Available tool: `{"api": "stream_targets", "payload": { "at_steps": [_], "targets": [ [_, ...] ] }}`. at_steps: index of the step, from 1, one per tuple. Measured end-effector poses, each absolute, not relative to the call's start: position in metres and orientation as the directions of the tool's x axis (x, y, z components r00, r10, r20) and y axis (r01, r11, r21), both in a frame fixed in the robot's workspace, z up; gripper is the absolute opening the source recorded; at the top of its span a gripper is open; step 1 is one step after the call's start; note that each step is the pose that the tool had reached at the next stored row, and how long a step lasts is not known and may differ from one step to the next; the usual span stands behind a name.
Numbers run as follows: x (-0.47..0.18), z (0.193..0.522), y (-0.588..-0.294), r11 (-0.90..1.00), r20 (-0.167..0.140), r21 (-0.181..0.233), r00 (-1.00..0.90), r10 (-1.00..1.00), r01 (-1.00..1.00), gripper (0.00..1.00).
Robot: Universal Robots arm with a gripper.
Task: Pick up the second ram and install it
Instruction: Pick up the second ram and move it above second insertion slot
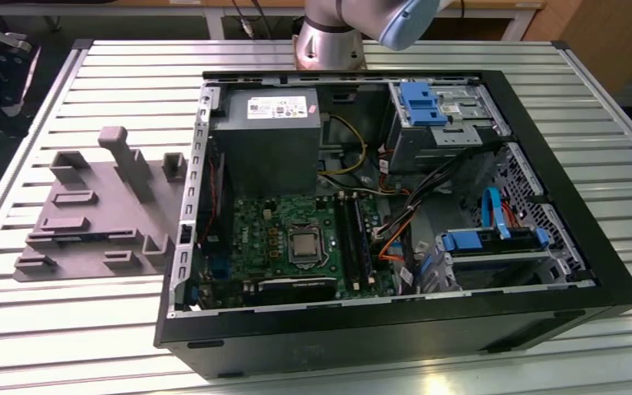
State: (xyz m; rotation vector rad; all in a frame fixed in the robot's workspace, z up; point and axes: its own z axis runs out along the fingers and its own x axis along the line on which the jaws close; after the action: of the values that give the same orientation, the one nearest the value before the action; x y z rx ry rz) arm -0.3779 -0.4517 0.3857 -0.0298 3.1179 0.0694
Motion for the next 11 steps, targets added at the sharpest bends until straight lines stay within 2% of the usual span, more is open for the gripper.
{"api": "stream_targets", "payload": {
  "at_steps": [11],
  "targets": [
    [-0.3783, 0.3857, -0.4517, 0.999, -0.023, 0.044, -1.0, 0.004, 0.003, 0.11]
  ]
}}
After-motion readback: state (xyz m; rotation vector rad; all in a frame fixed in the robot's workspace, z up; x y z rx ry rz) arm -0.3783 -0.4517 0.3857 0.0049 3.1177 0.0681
